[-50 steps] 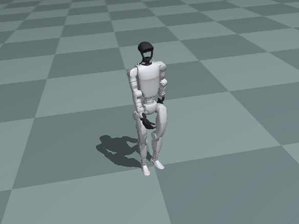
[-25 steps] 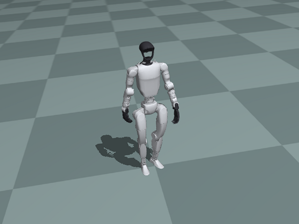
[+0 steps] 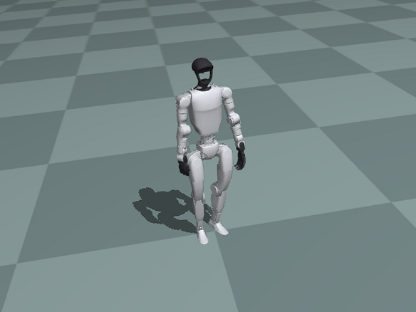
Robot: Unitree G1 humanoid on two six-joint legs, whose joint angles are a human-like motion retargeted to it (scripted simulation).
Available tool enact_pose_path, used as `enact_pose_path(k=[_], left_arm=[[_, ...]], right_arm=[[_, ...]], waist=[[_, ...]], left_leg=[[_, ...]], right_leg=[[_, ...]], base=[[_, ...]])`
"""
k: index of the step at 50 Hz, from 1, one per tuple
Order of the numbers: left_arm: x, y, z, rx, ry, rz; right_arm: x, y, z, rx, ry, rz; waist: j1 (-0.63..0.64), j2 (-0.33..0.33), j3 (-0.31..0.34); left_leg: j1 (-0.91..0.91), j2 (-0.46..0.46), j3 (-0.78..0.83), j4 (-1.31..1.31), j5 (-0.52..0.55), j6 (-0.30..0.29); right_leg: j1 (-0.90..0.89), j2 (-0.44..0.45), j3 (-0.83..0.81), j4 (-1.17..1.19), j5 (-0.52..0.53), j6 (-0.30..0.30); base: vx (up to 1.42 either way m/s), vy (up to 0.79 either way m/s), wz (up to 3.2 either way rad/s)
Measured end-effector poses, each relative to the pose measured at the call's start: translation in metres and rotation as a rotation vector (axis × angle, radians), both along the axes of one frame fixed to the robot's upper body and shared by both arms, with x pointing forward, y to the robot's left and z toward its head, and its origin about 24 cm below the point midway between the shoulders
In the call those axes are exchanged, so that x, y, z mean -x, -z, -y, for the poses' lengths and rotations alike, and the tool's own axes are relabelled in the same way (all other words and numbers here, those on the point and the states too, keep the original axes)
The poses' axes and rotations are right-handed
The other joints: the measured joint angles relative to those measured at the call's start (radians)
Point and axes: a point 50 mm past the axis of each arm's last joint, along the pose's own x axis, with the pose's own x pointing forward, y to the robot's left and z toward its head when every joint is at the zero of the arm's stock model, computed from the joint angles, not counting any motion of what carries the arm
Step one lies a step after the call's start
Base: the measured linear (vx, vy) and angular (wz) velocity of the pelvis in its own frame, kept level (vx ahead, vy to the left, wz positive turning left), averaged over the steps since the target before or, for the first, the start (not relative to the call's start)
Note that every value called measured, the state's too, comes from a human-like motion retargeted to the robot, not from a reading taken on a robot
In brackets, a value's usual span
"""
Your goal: In place motions
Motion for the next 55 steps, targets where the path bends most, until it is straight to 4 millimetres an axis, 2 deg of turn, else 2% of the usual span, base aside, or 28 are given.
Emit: enact_pose_path(k=[6, 11, 15, 20, 25, 29, 32, 37, 42, 45, 48, 52, 55], left_arm=[[0.093, 0.005, 0.013, 0.033, -0.034, -0.258], [0.155, -0.002, 0.024, 0.064, -0.114, -0.406], [0.186, -0.009, 0.030, 0.081, -0.186, -0.481], [0.195, -0.012, 0.028, 0.076, -0.223, -0.505], [0.173, -0.006, 0.022, 0.059, -0.214, -0.445], [0.137, 0.001, 0.018, 0.048, -0.188, -0.355], [0.102, 0.005, 0.013, 0.042, -0.154, -0.270], [0.032, 0.004, 0.002, 0.020, -0.103, -0.091], [-0.033, -0.008, -0.008, -0.016, -0.050, 0.095], [-0.061, -0.016, -0.012, -0.038, -0.031, 0.181], [-0.080, -0.024, -0.015, -0.050, -0.023, 0.244], [-0.092, -0.029, -0.019, -0.064, -0.019, 0.284], [-0.091, -0.029, -0.020, -0.068, -0.019, 0.281]], right_arm=[[-0.071, -0.004, -0.031, -0.119, -0.068, 0.211], [-0.113, -0.015, -0.049, -0.197, -0.046, 0.350], [-0.128, -0.020, -0.054, -0.218, -0.036, 0.402], [-0.122, -0.018, -0.049, -0.198, -0.033, 0.386], [-0.087, -0.008, -0.036, -0.152, -0.032, 0.290], [-0.042, 0.000, -0.021, -0.090, -0.010, 0.161], [-0.005, 0.001, -0.006, -0.034, 0.012, 0.050], [0.055, -0.005, 0.018, 0.070, 0.049, -0.124], [0.097, -0.016, 0.034, 0.152, 0.139, -0.232], [0.109, -0.019, 0.038, 0.181, 0.197, -0.256], [0.112, -0.019, 0.037, 0.184, 0.251, -0.244], [0.104, -0.015, 0.032, 0.154, 0.286, -0.194], [0.093, -0.011, 0.026, 0.127, 0.281, -0.160]], waist=[[-0.007, 0.002, -0.001], [-0.013, 0.004, -0.001], [-0.018, 0.004, 0.001], [-0.024, -0.002, 0.005], [-0.030, -0.006, 0.006], [-0.035, -0.007, 0.006], [-0.034, -0.007, 0.006], [-0.038, -0.007, 0.007], [-0.038, -0.008, 0.008], [-0.040, -0.006, 0.007], [-0.042, -0.003, 0.008], [-0.043, -0.001, 0.009], [-0.041, 0.001, 0.007]], left_leg=[[-0.002, -0.001, -0.014, 0.001, 0.000, 0.001], [-0.003, -0.002, -0.019, 0.001, -0.001, 0.001], [-0.004, -0.002, -0.023, 0.001, -0.002, 0.001], [-0.004, -0.004, -0.028, 0.001, 0.000, 0.002], [-0.003, -0.001, -0.021, -0.001, -0.002, 0.001], [-0.001, 0.004, -0.006, -0.002, -0.005, 0.001], [0.002, 0.007, 0.008, -0.003, -0.007, 0.000], [0.002, 0.009, 0.017, -0.003, -0.008, 0.000], [0.003, 0.009, 0.024, -0.004, -0.008, -0.001], [0.003, 0.011, 0.029, -0.004, -0.009, -0.002], [0.004, 0.013, 0.031, -0.004, -0.009, -0.002], [0.004, 0.013, 0.028, -0.003, -0.008, -0.002], [0.002, 0.012, 0.024, -0.003, -0.008, -0.002]], right_leg=[[0.000, 0.000, -0.003, 0.002, -0.002, 0.001], [-0.003, 0.000, -0.003, 0.004, -0.002, 0.001], [-0.005, 0.001, -0.001, 0.004, -0.002, 0.001], [-0.005, 0.001, -0.001, 0.003, -0.002, 0.000], [-0.007, 0.003, 0.004, 0.004, -0.001, 0.001], [-0.010, 0.005, 0.010, 0.004, 0.001, 0.002], [-0.010, 0.006, 0.012, 0.003, 0.002, 0.002], [-0.010, 0.006, 0.012, 0.001, 0.003, 0.003], [-0.009, 0.006, 0.013, 0.000, 0.002, 0.002], [-0.010, 0.007, 0.015, 0.000, 0.003, 0.002], [-0.009, 0.008, 0.016, 0.000, 0.002, 0.003], [-0.007, 0.008, 0.013, -0.001, 0.001, 0.002], [-0.005, 0.008, 0.009, -0.002, -0.001, 0.002]], base=[[0.00, 0.00, 0.00], [0.00, 0.00, 0.00], [0.00, 0.00, 0.00], [0.00, 0.00, 0.00], [0.00, 0.00, 0.00], [-0.01, -0.02, -0.17], [-0.02, -0.01, -0.23], [0.00, 0.00, 0.00], [0.00, 0.00, 0.00], [0.00, 0.00, 0.00], [0.00, 0.00, 0.00], [0.00, 0.00, 0.00], [0.00, 0.00, 0.00]])
